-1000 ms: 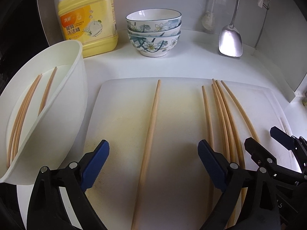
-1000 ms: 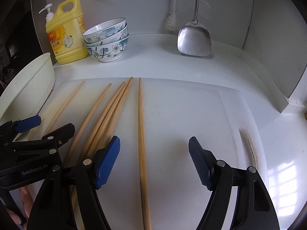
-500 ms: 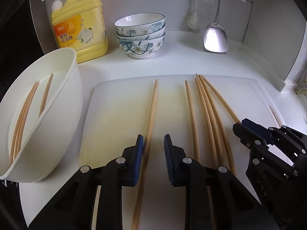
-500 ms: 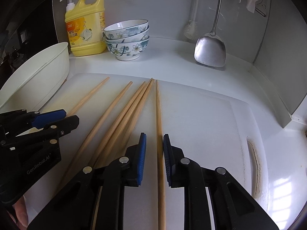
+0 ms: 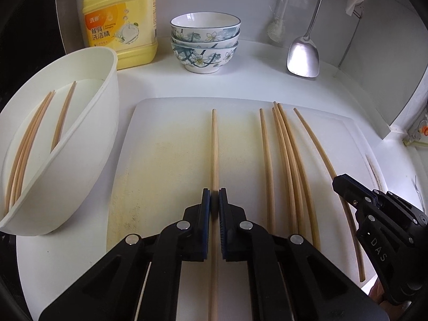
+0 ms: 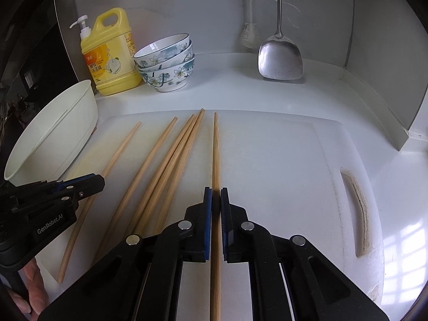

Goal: Organize utensils
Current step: 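Close the left tool on one chopstick while the right tool grasps another, then carry the chopstick in the left tool over the basin while the right tool carries its own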

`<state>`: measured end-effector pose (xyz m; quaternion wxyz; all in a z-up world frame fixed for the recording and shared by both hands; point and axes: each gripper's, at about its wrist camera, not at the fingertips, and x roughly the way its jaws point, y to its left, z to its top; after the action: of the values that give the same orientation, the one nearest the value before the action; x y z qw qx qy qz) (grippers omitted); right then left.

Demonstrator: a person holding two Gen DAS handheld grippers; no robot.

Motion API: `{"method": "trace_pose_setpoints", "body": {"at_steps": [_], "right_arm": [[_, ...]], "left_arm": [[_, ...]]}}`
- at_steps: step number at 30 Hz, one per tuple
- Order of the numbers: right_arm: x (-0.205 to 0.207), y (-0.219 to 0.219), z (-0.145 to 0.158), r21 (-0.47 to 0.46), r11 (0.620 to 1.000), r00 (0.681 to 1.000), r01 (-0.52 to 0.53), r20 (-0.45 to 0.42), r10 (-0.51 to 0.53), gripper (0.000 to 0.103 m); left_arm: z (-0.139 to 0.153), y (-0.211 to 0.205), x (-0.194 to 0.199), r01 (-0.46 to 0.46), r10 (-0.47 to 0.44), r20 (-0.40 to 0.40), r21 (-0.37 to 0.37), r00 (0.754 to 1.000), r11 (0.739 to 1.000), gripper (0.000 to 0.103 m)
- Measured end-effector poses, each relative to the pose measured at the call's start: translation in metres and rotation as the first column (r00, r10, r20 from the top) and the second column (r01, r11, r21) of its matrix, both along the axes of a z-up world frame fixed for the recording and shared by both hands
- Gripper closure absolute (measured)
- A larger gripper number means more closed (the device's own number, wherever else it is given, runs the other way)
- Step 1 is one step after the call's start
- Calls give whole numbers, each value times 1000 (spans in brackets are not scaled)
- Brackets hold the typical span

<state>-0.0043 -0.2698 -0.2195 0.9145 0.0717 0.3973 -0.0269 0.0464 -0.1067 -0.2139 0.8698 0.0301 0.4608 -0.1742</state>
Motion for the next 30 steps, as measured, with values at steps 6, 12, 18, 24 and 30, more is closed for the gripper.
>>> {"method": "trace_pose_setpoints", "body": {"at_steps": [6,12,18,24,30], "right_arm": [[-11,-4,29,13,1000,1000,-4,26,4,97],[-16,2,74,12,998,996,-65,64,64,97],[-7,35,118,27,985,981,-172,101,168,97],[22,96,144,67,962,959,-263,123,254,97],[66,168,146,95,957,958,-274,118,262,97]], "left_arm": [[28,6,-10,-22,22,2,-16,1000,1000,96],[86,24,-23,-76,77,32,-40,996,996,96],[131,67,-35,-188,190,55,-46,980,981,96],[155,129,-17,-272,274,87,-34,958,962,96],[153,188,24,-274,275,92,-29,957,961,96]]}}
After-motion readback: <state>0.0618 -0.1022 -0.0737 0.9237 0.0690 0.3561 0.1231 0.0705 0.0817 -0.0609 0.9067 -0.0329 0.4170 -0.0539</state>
